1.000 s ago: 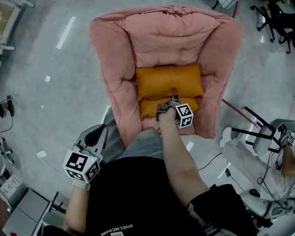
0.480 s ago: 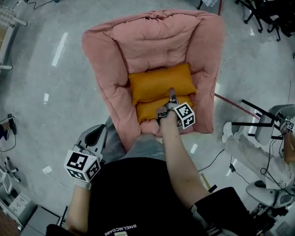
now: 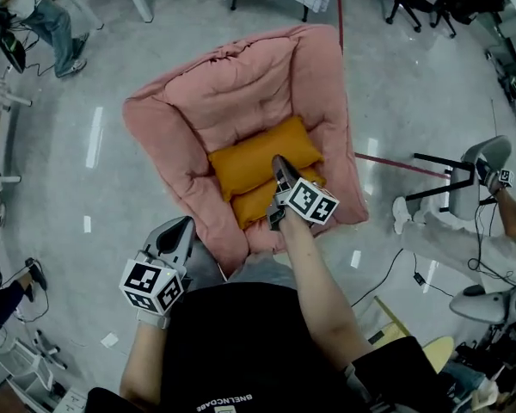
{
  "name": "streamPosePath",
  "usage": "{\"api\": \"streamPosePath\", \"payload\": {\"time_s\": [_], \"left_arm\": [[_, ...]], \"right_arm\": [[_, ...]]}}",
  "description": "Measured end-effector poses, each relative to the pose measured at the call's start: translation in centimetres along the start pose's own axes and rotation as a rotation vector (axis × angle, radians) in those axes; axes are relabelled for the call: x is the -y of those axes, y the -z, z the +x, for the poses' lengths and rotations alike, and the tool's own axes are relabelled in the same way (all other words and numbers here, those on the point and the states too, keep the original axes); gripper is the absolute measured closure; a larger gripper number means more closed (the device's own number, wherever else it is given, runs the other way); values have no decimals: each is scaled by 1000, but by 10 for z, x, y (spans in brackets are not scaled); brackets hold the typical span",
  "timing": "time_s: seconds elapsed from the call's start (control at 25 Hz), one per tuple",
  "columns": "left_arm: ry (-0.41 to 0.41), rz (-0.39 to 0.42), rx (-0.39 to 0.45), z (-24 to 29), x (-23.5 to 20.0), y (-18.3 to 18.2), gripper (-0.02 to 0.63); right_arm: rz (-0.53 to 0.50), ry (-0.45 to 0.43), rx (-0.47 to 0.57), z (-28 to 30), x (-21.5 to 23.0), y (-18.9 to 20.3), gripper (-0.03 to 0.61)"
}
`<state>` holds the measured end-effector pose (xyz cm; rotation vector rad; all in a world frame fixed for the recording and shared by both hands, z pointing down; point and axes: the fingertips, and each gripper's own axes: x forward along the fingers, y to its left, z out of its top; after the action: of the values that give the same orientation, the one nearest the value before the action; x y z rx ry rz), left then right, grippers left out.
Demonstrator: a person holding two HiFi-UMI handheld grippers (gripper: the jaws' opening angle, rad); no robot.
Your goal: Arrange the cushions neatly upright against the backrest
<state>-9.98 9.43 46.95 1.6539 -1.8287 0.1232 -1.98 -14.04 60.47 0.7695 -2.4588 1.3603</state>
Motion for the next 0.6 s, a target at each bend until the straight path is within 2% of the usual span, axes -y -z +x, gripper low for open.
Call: {"api": "streamPosePath", "payload": {"time_s": [0.12,0.2,0.6], "left_arm": [[63,59,-6,12,8,-14,601],[110,93,-4,19,12,-27,601],[345,186,0,59,48,-73,601]], "right_arm": [[-164,1,28,-15,-26,-15,556],[-238,7,53,-24,-41,-22,568],[-428,63,136,-89,-88,-55,569]]}}
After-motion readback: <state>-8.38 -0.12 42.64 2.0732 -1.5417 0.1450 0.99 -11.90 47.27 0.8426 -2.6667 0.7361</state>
